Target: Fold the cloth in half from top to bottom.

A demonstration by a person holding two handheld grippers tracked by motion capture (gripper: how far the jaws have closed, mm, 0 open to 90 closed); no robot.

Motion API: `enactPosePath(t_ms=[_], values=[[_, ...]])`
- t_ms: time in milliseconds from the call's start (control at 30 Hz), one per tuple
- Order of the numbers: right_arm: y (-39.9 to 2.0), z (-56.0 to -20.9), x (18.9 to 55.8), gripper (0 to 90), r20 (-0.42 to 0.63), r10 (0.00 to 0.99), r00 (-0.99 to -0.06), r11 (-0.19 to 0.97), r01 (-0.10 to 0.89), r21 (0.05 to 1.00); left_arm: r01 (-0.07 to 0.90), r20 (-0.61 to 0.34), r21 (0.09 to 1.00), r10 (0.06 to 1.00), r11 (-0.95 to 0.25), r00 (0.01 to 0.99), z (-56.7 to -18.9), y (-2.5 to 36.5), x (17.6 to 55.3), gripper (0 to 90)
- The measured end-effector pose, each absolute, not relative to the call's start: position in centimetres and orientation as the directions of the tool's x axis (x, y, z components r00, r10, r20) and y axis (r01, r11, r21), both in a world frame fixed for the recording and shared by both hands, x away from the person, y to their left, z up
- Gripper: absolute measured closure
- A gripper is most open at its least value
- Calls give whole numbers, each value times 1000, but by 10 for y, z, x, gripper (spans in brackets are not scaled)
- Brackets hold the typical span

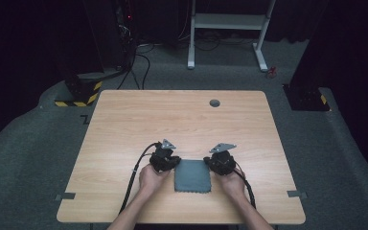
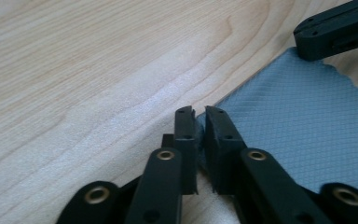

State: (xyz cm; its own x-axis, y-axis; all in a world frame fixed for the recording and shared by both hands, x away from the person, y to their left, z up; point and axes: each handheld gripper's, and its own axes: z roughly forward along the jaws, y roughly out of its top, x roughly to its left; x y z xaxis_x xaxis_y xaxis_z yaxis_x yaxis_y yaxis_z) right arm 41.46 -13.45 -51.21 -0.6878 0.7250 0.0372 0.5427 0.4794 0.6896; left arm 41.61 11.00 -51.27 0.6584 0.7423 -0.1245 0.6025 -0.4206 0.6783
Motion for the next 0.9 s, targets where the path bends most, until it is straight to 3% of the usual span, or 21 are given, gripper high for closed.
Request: enactPosePath(t_ms=[300, 900], values=[[-135, -500, 421, 888, 1, 732, -681, 478, 515, 711, 565, -94, 723, 753, -399, 651, -503, 109, 421, 865], [-128, -504, 462, 886, -20, 796, -604, 449, 569, 689, 549, -42, 731, 776, -405, 629, -510, 102, 464, 866]])
